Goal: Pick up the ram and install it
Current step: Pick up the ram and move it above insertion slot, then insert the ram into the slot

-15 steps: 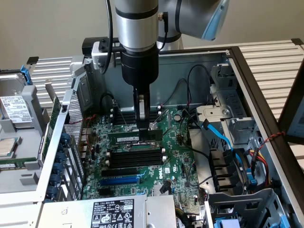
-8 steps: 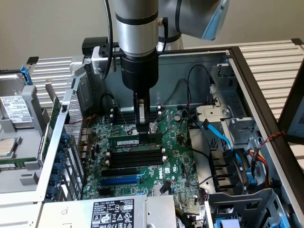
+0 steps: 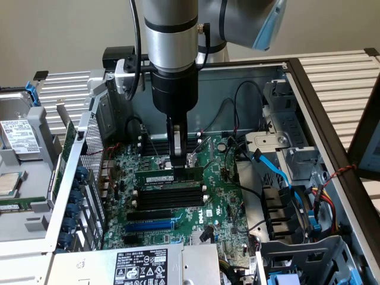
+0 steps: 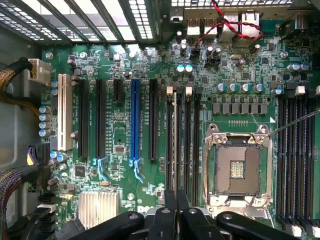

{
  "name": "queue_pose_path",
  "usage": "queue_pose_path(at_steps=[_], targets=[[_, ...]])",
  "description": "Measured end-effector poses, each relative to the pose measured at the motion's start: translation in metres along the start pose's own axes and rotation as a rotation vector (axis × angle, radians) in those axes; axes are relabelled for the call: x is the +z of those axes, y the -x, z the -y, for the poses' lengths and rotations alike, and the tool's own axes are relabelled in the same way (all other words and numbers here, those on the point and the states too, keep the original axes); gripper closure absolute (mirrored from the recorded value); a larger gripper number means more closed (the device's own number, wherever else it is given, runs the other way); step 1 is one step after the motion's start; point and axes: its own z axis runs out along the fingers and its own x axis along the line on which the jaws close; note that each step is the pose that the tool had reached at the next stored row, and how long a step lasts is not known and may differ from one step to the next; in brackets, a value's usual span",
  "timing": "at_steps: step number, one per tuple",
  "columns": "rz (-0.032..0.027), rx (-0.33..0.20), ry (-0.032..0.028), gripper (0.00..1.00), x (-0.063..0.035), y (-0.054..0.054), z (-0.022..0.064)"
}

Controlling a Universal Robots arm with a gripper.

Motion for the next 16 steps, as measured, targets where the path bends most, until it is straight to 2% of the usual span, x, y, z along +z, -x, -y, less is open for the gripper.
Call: queue_pose_path(at_steps=[5, 7, 8, 10, 16], targets=[[0.0001, 0.0, 0.002, 0.88, 0.0005, 0.0, 0.0], [0.0005, 0.0, 0.0075, 0.88, 0.0013, -0.001, 0.0001], [0.0045, 0.004, 0.0079, 0.88, 0.0032, -0.004, 0.0003], [0.0064, 0.014, 0.0085, 0.88, 0.0053, -0.004, 0.0002], [0.0079, 0.034, 0.0104, 0.88, 0.0104, -0.004, 0.0003]])
